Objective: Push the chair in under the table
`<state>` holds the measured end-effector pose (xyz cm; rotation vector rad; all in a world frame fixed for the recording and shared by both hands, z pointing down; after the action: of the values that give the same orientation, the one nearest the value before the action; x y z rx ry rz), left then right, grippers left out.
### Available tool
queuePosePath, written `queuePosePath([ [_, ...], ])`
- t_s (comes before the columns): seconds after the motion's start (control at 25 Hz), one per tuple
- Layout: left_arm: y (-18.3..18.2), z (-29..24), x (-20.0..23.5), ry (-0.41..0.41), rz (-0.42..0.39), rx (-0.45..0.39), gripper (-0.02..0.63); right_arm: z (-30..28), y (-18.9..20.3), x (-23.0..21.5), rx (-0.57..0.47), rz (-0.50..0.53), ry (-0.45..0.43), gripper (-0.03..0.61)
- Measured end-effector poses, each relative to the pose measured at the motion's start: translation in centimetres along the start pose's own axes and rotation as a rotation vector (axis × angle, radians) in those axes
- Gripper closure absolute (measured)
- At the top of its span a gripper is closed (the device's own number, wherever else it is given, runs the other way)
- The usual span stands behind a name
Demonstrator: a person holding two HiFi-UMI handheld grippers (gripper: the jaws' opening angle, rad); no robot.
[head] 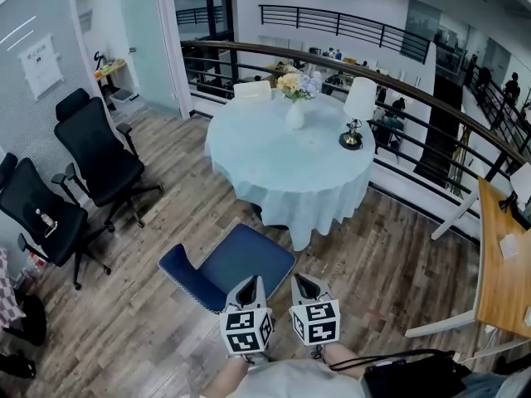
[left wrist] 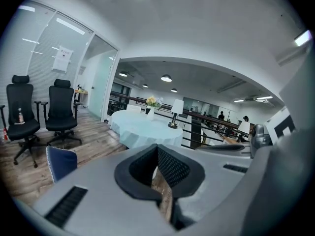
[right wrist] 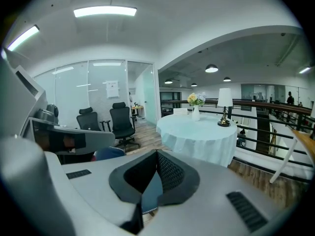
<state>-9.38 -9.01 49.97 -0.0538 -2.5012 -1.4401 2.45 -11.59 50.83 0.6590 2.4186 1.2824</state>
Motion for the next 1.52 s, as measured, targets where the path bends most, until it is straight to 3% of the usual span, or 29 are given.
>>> queuePosePath([
  [0.64,-2.8,-4.3,6.7,0.075,-0.051,0.055,0.611,-5.9,-2.9,2.0,-0.002,-0.087,0.088,0.561],
  [1.04,-4.3,-7.7,5.8,0.095,-0.052,0.066,0.611,-7.5,-4.0,-1.3,0.015,-0.079,0.107,0.561],
  [1.52,-3.7,-7.6,8.3,-0.004,-0.014,0.066,0.611,-8.1,-4.1,-2.0,0.041,-0.061,0.08,0.561],
])
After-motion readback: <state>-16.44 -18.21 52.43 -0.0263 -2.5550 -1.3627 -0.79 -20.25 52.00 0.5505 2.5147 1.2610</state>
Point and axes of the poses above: the fingertips, and each gripper's own axes: z backward along the fingers, x to its left, y out of its underside, the point moved 4 cm from there along z, backward along the fingers, and after that the axes turned 8 degrees about x, right-handed, at the moved point
